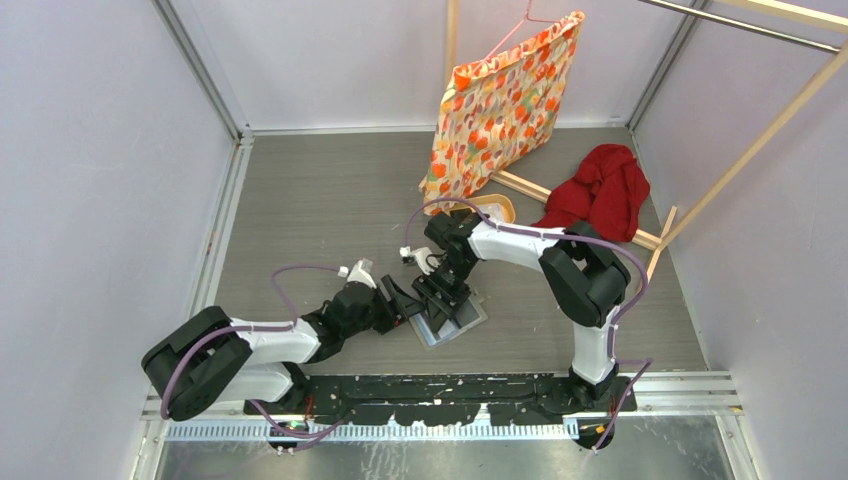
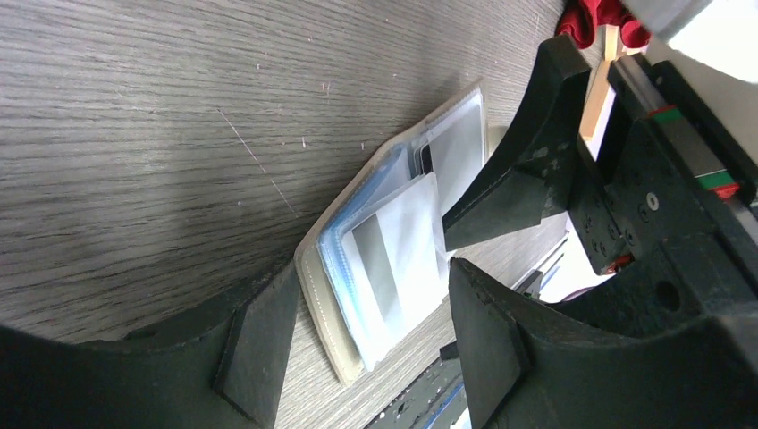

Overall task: Put the credit cards into the card holder
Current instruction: Insert the credit card into the card holder.

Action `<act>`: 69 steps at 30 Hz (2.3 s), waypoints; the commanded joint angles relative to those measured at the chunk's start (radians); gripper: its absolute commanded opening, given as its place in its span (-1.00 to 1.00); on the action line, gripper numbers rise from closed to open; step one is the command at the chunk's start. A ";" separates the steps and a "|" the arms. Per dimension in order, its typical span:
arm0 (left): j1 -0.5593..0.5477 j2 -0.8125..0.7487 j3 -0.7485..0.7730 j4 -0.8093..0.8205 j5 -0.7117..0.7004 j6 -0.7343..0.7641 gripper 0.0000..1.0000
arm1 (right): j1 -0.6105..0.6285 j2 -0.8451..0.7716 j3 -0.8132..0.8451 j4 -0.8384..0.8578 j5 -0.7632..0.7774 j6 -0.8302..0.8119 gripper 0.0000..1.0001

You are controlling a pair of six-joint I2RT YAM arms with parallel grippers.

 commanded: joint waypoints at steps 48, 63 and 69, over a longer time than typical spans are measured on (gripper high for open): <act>-0.055 0.023 -0.001 -0.020 0.034 -0.106 -0.08 | -0.031 0.061 0.001 0.049 -0.215 0.079 0.15; -0.057 0.090 -0.021 0.114 0.063 -0.087 -1.00 | -0.039 0.028 0.027 0.009 -0.142 0.031 0.21; -0.056 -0.045 -0.008 -0.058 0.023 -0.050 -0.99 | -0.060 -0.038 0.035 -0.025 -0.074 -0.037 0.25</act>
